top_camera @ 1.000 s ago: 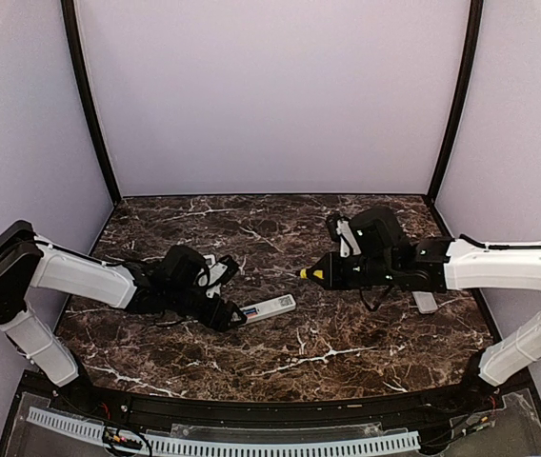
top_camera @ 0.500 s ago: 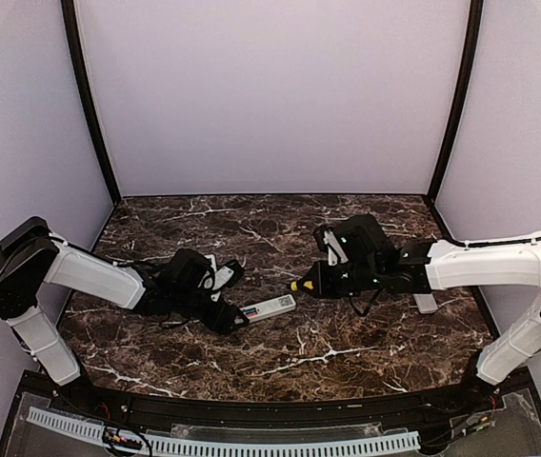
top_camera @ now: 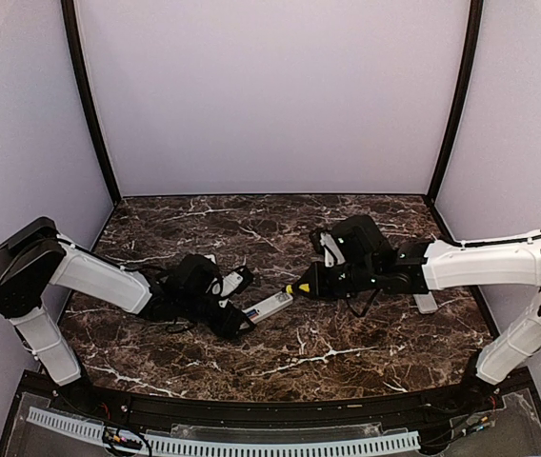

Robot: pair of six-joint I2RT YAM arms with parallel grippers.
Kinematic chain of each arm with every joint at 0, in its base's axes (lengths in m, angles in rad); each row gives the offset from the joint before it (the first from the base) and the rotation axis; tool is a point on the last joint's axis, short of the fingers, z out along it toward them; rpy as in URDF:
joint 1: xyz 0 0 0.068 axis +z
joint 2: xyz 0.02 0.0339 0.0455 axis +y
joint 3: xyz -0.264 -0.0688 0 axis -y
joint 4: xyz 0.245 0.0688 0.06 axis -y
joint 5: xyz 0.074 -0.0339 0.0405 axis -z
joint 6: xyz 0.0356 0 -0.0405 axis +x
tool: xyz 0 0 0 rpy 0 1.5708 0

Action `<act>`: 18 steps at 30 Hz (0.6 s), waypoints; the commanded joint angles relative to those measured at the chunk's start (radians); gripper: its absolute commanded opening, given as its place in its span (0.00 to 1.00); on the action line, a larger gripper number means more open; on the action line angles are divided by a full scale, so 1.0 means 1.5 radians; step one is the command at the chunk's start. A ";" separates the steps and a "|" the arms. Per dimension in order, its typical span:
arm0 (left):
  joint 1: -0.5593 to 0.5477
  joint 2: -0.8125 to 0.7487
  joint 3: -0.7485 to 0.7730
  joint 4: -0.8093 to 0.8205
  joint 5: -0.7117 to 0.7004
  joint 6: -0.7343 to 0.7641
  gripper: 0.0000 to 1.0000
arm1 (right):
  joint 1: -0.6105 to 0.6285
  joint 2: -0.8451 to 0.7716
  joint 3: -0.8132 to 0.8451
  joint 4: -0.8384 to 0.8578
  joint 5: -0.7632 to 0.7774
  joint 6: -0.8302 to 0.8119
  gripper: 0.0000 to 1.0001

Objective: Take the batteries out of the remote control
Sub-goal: Hold the screwdriver for the remote control without the battery cover.

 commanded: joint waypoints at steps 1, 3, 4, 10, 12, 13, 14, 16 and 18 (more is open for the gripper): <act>-0.022 0.007 -0.013 -0.005 -0.019 0.009 0.61 | 0.010 0.014 0.001 0.025 -0.018 0.016 0.00; -0.024 0.011 -0.014 -0.008 -0.024 0.007 0.59 | 0.011 0.018 0.000 0.028 -0.020 0.017 0.00; -0.027 0.013 -0.014 -0.009 -0.026 0.007 0.59 | 0.011 0.021 0.000 0.029 -0.022 0.016 0.00; -0.037 0.020 -0.011 -0.025 -0.059 0.012 0.53 | 0.013 0.046 0.011 0.036 -0.034 0.012 0.00; -0.040 0.022 -0.011 -0.029 -0.066 0.014 0.51 | 0.014 0.053 0.013 0.037 -0.038 0.011 0.00; -0.041 0.023 -0.010 -0.030 -0.068 0.015 0.49 | 0.014 0.055 0.013 0.037 -0.039 0.010 0.00; -0.042 0.024 -0.010 -0.031 -0.071 0.016 0.48 | 0.014 0.058 0.013 0.039 -0.042 0.009 0.00; -0.043 0.026 -0.011 -0.031 -0.071 0.016 0.46 | 0.014 0.063 0.015 0.041 -0.046 0.008 0.00; -0.043 0.028 -0.011 -0.031 -0.070 0.016 0.43 | 0.014 0.069 0.019 0.044 -0.051 0.008 0.00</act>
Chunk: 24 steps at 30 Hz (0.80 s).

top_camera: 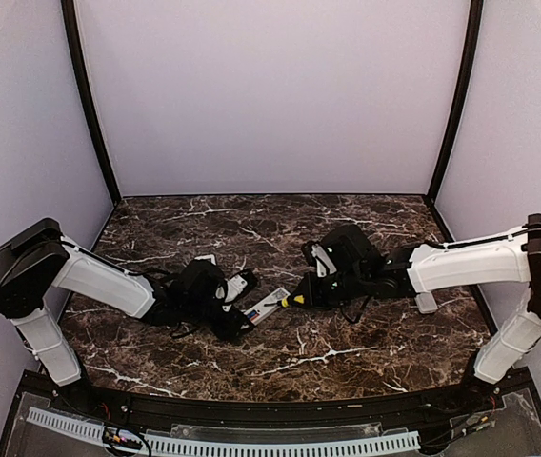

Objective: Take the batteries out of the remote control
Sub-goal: Hold the screwdriver for the remote control without the battery cover, then remove the battery from the remote control without the battery cover.

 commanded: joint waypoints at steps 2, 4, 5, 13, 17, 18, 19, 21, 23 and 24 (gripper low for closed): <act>-0.008 0.020 -0.011 -0.039 -0.006 0.005 0.40 | 0.008 0.017 0.022 0.032 -0.019 -0.006 0.00; -0.008 0.020 -0.012 -0.040 -0.008 0.006 0.38 | 0.009 0.022 0.025 0.032 -0.020 -0.009 0.00; -0.008 0.021 -0.012 -0.040 -0.008 0.007 0.37 | 0.008 0.025 0.026 0.031 -0.020 -0.011 0.00; -0.008 0.021 -0.013 -0.045 -0.013 0.019 0.28 | 0.008 0.045 0.048 0.020 -0.026 -0.026 0.00; -0.010 0.021 -0.013 -0.045 -0.017 0.022 0.27 | 0.008 0.051 0.052 0.019 -0.034 -0.025 0.00; -0.010 0.021 -0.012 -0.046 -0.017 0.023 0.27 | 0.008 0.053 0.051 0.019 -0.037 -0.025 0.00; -0.010 0.021 -0.011 -0.046 -0.018 0.024 0.27 | 0.008 0.055 0.051 0.018 -0.038 -0.025 0.00; -0.009 0.021 -0.011 -0.046 -0.019 0.024 0.27 | 0.009 0.059 0.050 0.013 -0.040 -0.023 0.00; -0.009 0.021 -0.011 -0.046 -0.019 0.024 0.26 | 0.008 0.058 0.047 0.008 -0.038 -0.022 0.00; -0.009 0.021 -0.011 -0.046 -0.020 0.024 0.26 | 0.009 0.057 0.045 0.007 -0.037 -0.020 0.00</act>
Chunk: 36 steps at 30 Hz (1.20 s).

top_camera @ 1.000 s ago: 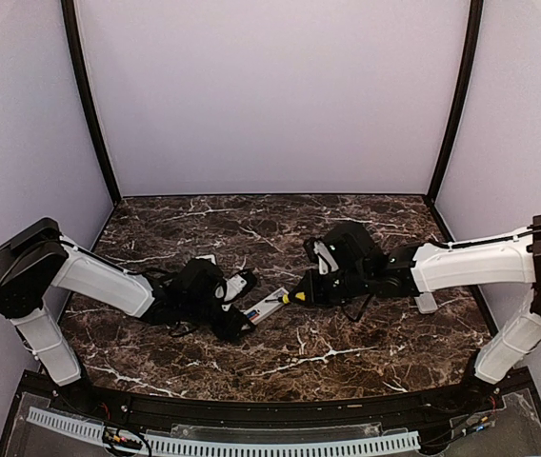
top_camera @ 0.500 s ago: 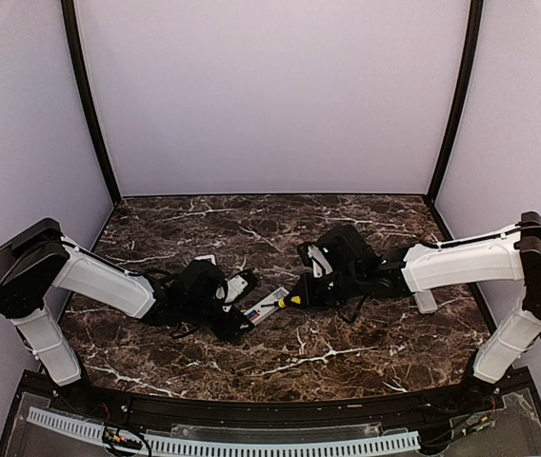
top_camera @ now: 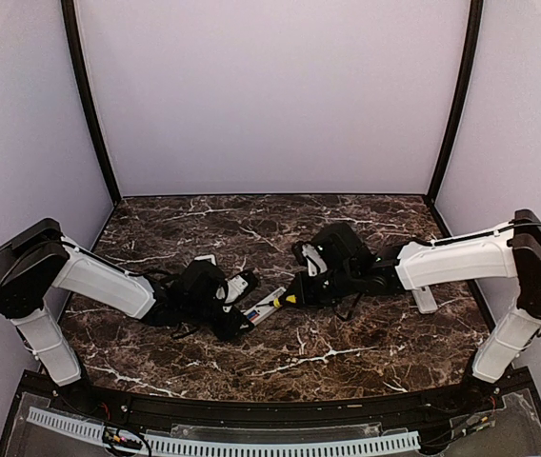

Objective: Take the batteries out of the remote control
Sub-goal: Remove the battery from the remote control without the battery cover.

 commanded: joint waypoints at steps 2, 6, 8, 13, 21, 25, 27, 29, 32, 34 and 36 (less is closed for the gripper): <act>-0.006 0.020 -0.012 -0.047 -0.006 0.010 0.26 | 0.009 0.008 0.004 -0.003 -0.003 -0.002 0.00; -0.006 0.020 -0.012 -0.046 -0.006 0.010 0.26 | 0.008 0.017 0.009 -0.006 -0.004 -0.005 0.00; -0.007 0.020 -0.012 -0.045 -0.007 0.010 0.25 | 0.009 0.023 0.012 -0.009 -0.003 -0.006 0.00; -0.007 0.020 -0.013 -0.043 -0.012 0.012 0.25 | 0.009 0.028 0.015 -0.011 -0.004 -0.006 0.00; -0.008 0.022 -0.012 -0.043 -0.017 0.013 0.25 | 0.010 0.025 0.008 -0.010 -0.015 0.002 0.00; -0.007 0.024 -0.010 -0.042 -0.019 0.016 0.25 | 0.011 0.025 0.001 0.002 -0.025 0.008 0.00; -0.008 0.024 -0.010 -0.042 -0.020 0.017 0.25 | 0.012 0.028 0.001 0.004 -0.029 0.011 0.00; -0.008 0.024 -0.010 -0.041 -0.020 0.017 0.25 | 0.012 0.027 -0.001 0.010 -0.033 0.016 0.00; -0.008 0.026 -0.010 -0.040 -0.023 0.017 0.25 | 0.013 0.026 -0.001 0.016 -0.043 0.020 0.00; -0.007 0.027 -0.010 -0.040 -0.024 0.017 0.25 | 0.013 0.026 -0.002 0.019 -0.049 0.022 0.00; -0.008 0.027 -0.010 -0.039 -0.025 0.017 0.25 | 0.013 0.026 -0.005 0.022 -0.056 0.024 0.00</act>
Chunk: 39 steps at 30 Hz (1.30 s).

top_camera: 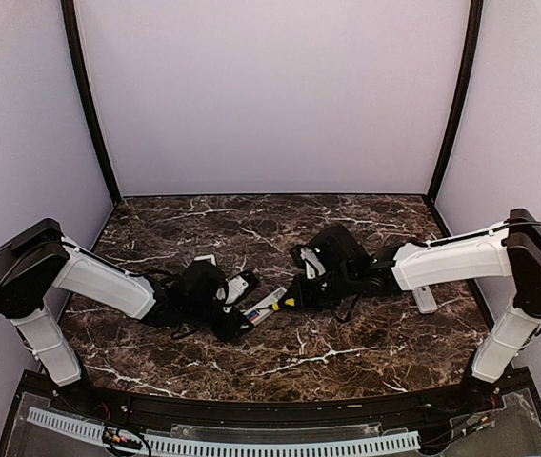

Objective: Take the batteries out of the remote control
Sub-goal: Remove the battery from the remote control without the battery cover.

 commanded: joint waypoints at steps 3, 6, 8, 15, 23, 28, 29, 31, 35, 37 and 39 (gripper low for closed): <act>-0.005 0.028 -0.009 -0.040 -0.009 0.010 0.25 | 0.011 0.012 -0.013 0.040 -0.054 0.014 0.00; -0.005 0.029 -0.009 -0.040 -0.009 0.010 0.24 | 0.012 0.014 -0.014 0.050 -0.068 0.018 0.00; -0.005 0.028 -0.009 -0.041 -0.008 0.010 0.24 | 0.012 0.013 -0.014 0.052 -0.071 0.020 0.00; -0.005 0.028 -0.008 -0.041 -0.009 0.011 0.24 | 0.013 0.000 -0.014 0.038 -0.065 0.018 0.00; -0.005 0.029 -0.007 -0.042 -0.010 0.012 0.24 | 0.014 -0.006 -0.007 0.039 -0.075 0.019 0.00; -0.005 0.029 -0.006 -0.044 -0.009 0.012 0.24 | 0.013 -0.010 -0.006 0.053 -0.094 0.029 0.00; -0.005 0.029 -0.004 -0.046 -0.008 0.012 0.24 | 0.013 -0.010 -0.007 0.054 -0.097 0.033 0.00; -0.005 0.029 -0.004 -0.047 -0.008 0.013 0.23 | 0.014 -0.012 -0.006 0.055 -0.102 0.037 0.00; -0.006 0.029 -0.003 -0.048 -0.008 0.013 0.23 | 0.013 -0.012 -0.007 0.063 -0.112 0.044 0.00; -0.006 0.029 -0.003 -0.048 -0.009 0.014 0.23 | 0.013 -0.012 -0.006 0.077 -0.120 0.047 0.00; -0.006 0.030 -0.003 -0.047 -0.009 0.014 0.23 | 0.014 -0.011 -0.007 0.084 -0.125 0.052 0.00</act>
